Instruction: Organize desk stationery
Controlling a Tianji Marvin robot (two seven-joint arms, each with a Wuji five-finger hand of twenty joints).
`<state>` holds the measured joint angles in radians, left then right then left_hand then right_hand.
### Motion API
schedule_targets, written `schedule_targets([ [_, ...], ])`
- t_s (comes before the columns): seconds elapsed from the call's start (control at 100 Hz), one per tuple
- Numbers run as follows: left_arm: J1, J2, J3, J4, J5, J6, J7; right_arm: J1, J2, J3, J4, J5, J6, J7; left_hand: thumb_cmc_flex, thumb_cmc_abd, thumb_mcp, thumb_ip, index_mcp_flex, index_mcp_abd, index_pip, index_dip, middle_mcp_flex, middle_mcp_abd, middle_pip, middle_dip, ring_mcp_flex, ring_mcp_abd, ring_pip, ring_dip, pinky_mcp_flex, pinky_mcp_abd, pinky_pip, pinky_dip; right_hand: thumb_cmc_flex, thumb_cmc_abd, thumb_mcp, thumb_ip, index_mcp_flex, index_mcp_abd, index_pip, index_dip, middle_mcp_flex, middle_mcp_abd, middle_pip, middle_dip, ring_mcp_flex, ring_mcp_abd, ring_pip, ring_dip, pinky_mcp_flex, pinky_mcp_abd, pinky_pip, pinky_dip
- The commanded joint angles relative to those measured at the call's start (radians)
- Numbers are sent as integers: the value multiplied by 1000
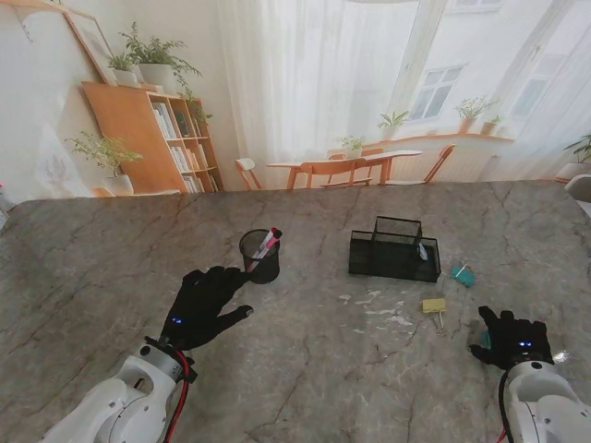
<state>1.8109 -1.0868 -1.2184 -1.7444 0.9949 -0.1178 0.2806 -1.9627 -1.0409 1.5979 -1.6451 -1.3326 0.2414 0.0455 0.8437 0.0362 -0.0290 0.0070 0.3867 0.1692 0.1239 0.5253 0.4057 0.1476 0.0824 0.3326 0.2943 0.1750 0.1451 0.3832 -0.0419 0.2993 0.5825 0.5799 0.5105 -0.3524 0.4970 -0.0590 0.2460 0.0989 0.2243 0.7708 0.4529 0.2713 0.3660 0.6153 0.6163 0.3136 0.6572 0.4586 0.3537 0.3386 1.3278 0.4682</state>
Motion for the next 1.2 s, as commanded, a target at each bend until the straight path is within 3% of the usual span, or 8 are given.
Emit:
schedule_targets([
  [0.0,5,-3,2,-3,-1,0,1,-15,-4,-6,22,-3,2,17,8,85,-20,-64,6,9,-1,4,6,5,-2,22,12,-6,2,2,-6,-19,-13,10,34,-37,-13,24,19,26,9,24,11,30,32,22,30,-10,46,20,47,-19,44,29],
  [0.17,5,-3,2,-4,-2,-1,0,-18,-3,-19,38,-7,17,8,9,85,-19,-64,6,10,-1,4,6,7,-2,22,12,-5,2,2,-5,-19,-12,11,51,-49,-9,25,71,41,35,33,56,36,87,40,106,-39,121,31,172,-56,68,27],
  [0.32,6,-3,2,-5,-2,-1,-1,-18,-2,-31,55,-9,32,-8,10,84,-20,-64,6,10,-1,4,7,5,-1,22,13,-4,3,2,-5,-18,-11,11,102,-74,-18,28,190,114,110,66,134,38,199,73,201,-79,183,23,337,-111,102,-10],
  [0.55,7,-3,2,-7,-3,0,-1,-25,-4,-40,72,2,57,-34,11,84,-20,-64,7,9,-1,4,6,5,-2,22,14,-5,3,3,-4,-17,-10,12,226,-117,-47,37,350,164,156,96,276,34,332,70,331,-125,181,-23,539,-216,100,-173],
  [0.77,6,-3,2,-7,-2,-1,-2,-21,-9,-56,97,41,94,-63,13,82,-20,-65,7,10,-1,4,6,4,-2,22,15,-6,4,3,-2,-17,-7,12,234,-172,235,6,460,160,202,86,410,16,349,18,442,-149,122,-57,649,-274,99,-286],
  [0.85,6,-3,3,-7,-2,0,-3,-22,-10,-56,102,49,96,-73,13,81,-20,-65,8,9,0,5,6,4,-2,22,16,-7,4,3,-1,-16,-7,12,296,-203,257,-57,451,158,326,-39,460,14,336,-10,488,-159,99,-62,687,-296,109,-331],
  [1.01,3,-2,6,-6,-1,0,-6,-23,-14,-56,109,75,105,-98,17,80,-19,-65,8,10,0,5,6,5,-1,22,16,-7,4,3,0,-16,-5,12,423,-224,264,-90,395,162,588,-242,541,9,292,20,551,-177,69,-66,719,-325,122,-319],
  [1.19,1,-2,7,-6,-1,2,-9,-22,-22,-60,110,125,120,-132,18,78,-20,-65,11,10,1,5,5,5,-1,23,16,-7,5,4,2,-17,-2,12,518,-215,324,-115,428,149,630,-291,594,12,255,10,593,-177,46,-69,727,-344,146,-299],
])
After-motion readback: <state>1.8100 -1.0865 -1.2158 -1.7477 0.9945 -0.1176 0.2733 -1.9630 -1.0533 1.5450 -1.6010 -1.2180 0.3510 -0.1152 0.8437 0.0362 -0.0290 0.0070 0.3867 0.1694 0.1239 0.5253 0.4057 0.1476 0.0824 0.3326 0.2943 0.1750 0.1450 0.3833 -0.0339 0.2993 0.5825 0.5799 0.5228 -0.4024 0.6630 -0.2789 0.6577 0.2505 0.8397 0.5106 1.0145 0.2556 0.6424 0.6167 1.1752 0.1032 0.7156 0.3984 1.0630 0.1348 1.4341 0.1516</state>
